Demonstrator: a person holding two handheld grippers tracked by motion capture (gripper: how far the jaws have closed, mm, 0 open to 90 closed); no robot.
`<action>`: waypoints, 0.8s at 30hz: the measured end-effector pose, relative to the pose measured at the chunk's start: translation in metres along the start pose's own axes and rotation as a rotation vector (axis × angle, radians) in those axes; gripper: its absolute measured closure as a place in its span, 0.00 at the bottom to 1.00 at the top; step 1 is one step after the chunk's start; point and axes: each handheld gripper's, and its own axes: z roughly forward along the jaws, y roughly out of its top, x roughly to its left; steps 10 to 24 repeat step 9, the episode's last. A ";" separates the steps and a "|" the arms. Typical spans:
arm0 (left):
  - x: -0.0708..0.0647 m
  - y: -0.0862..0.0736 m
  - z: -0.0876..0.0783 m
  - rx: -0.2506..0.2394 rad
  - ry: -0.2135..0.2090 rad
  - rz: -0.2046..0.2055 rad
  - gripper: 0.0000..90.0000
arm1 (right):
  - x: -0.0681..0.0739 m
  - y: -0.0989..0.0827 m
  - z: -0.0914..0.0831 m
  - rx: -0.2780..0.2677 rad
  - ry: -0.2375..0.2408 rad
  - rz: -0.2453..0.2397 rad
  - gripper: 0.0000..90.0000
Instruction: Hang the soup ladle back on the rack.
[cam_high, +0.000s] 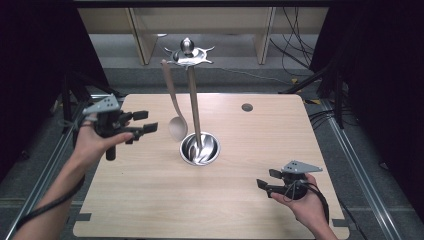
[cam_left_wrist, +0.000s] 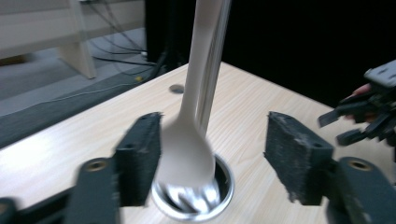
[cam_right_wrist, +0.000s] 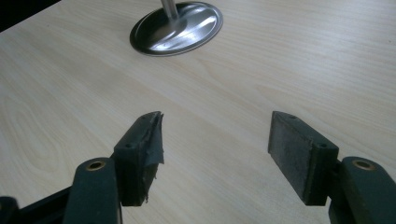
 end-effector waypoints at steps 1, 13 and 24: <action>0.000 0.000 0.000 0.000 0.000 0.000 0.34 | 0.000 0.000 0.000 0.000 0.000 0.000 0.40; -0.021 -0.111 -0.015 -0.005 0.135 -0.188 0.30 | -0.002 0.000 0.002 -0.015 0.003 -0.025 0.40; -0.021 -0.111 -0.015 -0.005 0.135 -0.188 0.30 | -0.002 0.000 0.002 -0.015 0.003 -0.025 0.40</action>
